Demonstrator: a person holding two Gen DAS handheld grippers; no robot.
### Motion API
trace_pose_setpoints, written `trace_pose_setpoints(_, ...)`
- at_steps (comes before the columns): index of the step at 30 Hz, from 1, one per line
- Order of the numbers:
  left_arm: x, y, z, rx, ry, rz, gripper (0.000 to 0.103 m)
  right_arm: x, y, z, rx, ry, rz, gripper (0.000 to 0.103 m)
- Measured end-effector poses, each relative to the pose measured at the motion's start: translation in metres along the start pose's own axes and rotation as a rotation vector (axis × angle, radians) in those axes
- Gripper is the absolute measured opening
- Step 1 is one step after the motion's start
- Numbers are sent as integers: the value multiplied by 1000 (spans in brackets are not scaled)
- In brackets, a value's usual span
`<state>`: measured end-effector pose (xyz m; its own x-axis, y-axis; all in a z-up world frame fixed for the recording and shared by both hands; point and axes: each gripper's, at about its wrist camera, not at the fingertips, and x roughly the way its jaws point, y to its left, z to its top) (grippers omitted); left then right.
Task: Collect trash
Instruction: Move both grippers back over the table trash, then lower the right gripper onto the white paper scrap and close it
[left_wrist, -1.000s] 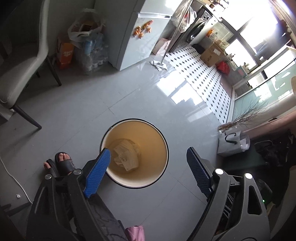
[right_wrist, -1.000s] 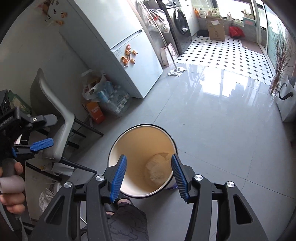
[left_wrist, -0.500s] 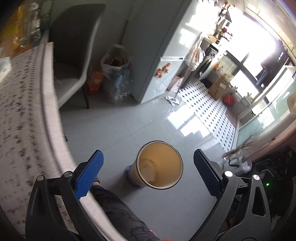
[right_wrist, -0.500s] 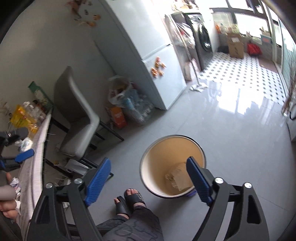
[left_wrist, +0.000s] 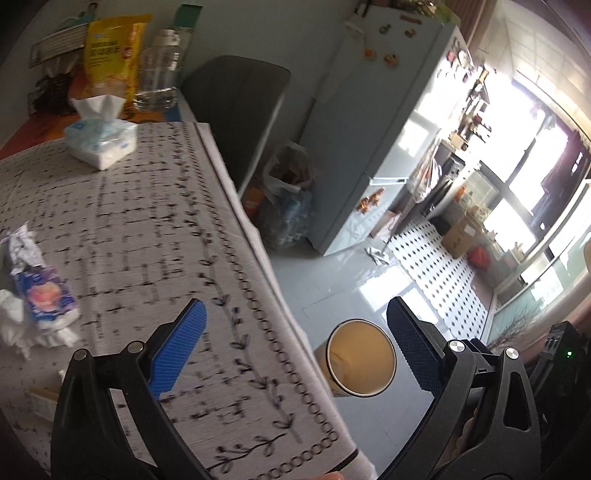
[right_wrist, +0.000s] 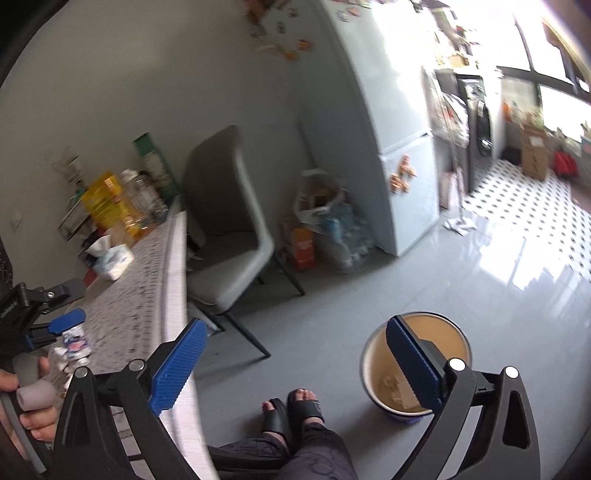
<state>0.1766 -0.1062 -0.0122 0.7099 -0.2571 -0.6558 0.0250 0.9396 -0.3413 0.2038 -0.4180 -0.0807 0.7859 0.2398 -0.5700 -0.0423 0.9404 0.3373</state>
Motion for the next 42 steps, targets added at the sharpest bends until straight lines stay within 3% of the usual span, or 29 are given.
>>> trace_pose_setpoints(15,-82,88,-22,-74,-104,93,97,-3,134,-25,-176,79,194,93)
trace_pose_setpoints(29,-123,171,-54,-177,-147,174,96,2,202,-46,-301,165,292,83)
trace_pose_setpoints(42,-119,216,-73,-242,-103,199,77,34,260,-74,-407,294,364,71)
